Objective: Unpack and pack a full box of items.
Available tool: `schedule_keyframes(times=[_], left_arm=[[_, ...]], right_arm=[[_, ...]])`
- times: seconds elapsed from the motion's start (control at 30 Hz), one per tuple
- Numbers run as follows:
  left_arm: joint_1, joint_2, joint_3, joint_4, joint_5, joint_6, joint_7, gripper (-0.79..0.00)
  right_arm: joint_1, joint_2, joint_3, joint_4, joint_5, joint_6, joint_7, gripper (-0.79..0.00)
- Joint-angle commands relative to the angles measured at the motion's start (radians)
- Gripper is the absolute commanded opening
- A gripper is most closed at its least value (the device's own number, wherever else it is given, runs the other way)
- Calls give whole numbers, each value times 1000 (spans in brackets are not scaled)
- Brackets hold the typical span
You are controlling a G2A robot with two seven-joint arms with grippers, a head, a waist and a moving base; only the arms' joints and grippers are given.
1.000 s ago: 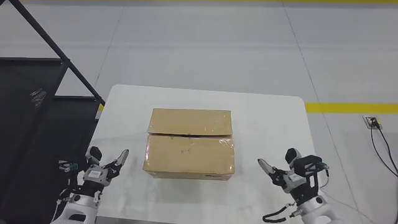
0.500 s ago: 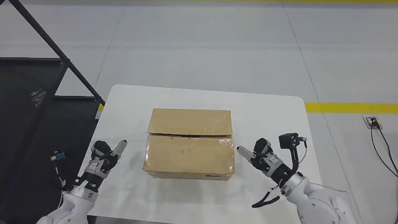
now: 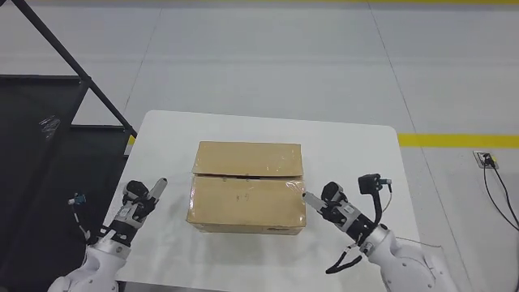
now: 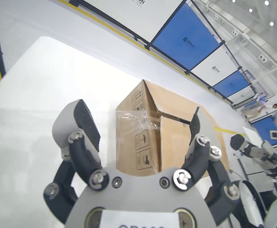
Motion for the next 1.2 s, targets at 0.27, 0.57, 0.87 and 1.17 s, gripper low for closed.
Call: schedule_keyframes(times=[0.27, 0.57, 0.87, 1.17], left_arm=[[-48, 5, -29, 59, -180, -49, -104, 0], [-50, 7, -24, 68, -191, -57, -109, 0], [-55, 7, -22, 56, -214, -71, -97, 0], [-44, 9, -26, 30, -330, -142, -163, 0]], right_arm=[[158, -8, -42, 169, 161, -65, 80, 0], [251, -10, -67, 300, 355, -157, 226, 0], [250, 3, -33, 298, 565, -241, 397, 0], [209, 22, -6, 232, 687, -281, 548, 0]])
